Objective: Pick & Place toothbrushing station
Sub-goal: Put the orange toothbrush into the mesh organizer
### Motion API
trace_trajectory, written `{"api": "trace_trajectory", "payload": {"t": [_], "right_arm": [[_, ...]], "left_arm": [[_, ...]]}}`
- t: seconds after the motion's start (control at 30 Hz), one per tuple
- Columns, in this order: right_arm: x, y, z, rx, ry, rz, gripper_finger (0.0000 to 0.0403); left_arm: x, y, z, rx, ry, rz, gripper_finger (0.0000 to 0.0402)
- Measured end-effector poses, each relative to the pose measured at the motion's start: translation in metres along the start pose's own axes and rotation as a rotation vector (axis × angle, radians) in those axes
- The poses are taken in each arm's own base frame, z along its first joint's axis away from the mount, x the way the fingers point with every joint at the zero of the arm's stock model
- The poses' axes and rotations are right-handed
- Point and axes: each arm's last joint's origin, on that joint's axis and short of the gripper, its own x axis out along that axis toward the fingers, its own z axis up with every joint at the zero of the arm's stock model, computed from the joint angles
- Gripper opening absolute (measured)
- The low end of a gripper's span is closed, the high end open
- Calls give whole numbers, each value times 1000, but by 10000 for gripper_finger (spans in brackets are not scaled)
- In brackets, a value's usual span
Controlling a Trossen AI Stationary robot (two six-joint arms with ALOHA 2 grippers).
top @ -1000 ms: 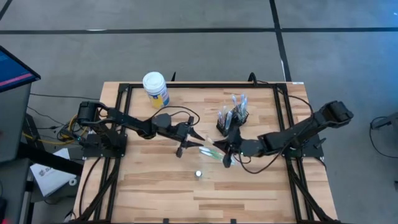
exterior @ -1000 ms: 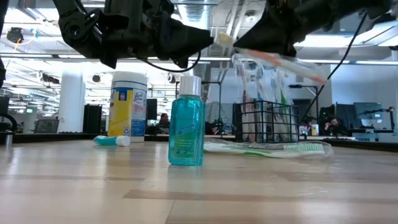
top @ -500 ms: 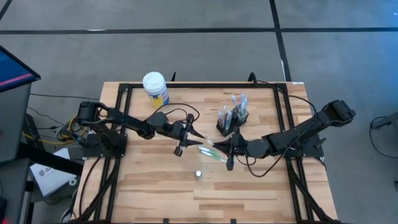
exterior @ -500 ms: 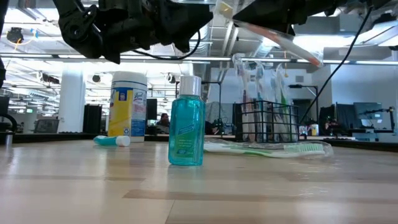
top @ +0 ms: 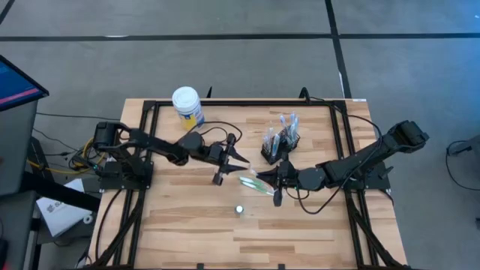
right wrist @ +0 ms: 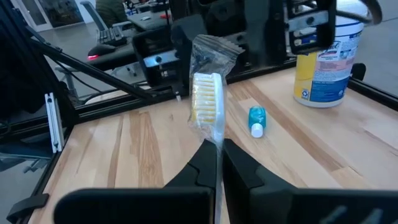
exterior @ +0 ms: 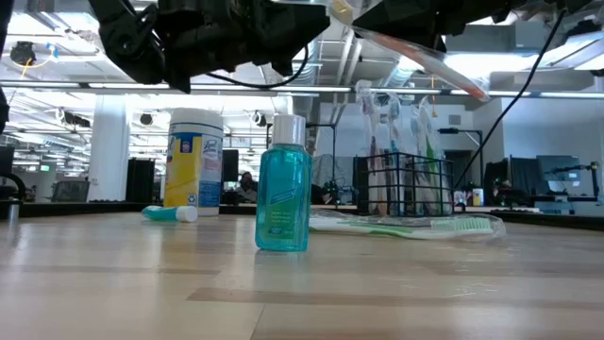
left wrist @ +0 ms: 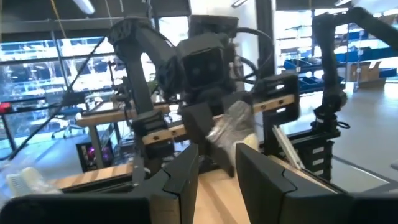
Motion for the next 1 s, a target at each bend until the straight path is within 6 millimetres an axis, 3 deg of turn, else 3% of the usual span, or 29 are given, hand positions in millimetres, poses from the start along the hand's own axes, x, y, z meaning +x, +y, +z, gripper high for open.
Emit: {"api": "trace_trajectory", "payload": {"t": [0.57,1.0], "right_arm": [[0,0,1,-8,-9,6,0],[0,0,1,-11,-10,6,0]], "left_arm": [[6,-5,8,9,-41,-74,101],[10,-4,1,9,-27,-75,101]]}}
